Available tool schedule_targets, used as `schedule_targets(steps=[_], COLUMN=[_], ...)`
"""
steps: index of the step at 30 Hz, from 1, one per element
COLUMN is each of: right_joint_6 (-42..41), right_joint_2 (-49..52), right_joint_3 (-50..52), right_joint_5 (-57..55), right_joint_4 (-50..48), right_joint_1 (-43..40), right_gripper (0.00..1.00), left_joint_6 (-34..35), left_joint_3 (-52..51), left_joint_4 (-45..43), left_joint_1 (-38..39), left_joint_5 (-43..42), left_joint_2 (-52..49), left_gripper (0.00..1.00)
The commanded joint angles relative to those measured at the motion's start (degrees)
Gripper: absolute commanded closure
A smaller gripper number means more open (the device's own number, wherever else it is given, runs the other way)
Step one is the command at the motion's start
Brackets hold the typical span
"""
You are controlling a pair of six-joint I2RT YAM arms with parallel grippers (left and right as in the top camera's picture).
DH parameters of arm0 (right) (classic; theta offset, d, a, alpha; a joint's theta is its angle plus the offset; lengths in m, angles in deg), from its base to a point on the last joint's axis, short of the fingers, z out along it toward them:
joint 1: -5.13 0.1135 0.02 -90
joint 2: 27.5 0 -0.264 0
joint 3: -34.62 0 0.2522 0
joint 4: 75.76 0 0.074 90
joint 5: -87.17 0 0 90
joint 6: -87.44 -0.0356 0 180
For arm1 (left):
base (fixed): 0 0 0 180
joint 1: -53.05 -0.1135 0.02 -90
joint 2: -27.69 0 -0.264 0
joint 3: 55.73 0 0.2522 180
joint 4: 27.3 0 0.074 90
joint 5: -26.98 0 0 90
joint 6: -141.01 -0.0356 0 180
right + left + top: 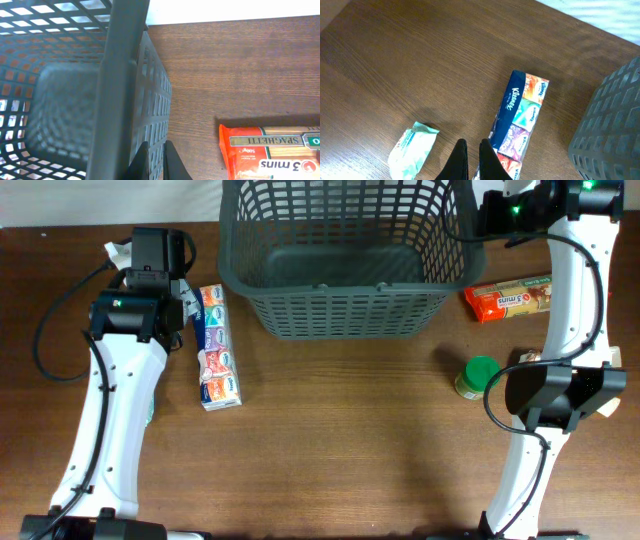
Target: Pack container
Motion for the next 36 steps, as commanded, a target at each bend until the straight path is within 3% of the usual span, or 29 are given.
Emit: schedule_targets(steps=[1, 36], right_joint_6=[0.7, 0.7], right_joint_2=[0.4, 0.4], right_joint_3=[0.0, 0.0], right_joint_5=[1.0, 2.6], right_joint_4=[-0.1, 0.5], right_joint_1=[1.1, 1.2], right_gripper=[0.96, 0.96], left_joint_6=[-1.0, -1.0], left_joint_3=[0.7, 0.7], left_joint_4=[0.1, 0.1], left_joint_1=[-0.2, -0.2], left_joint_5=[-0.4, -0.4], left_joint_2=[-0.5, -0.5], left_gripper=[0.98, 0.98])
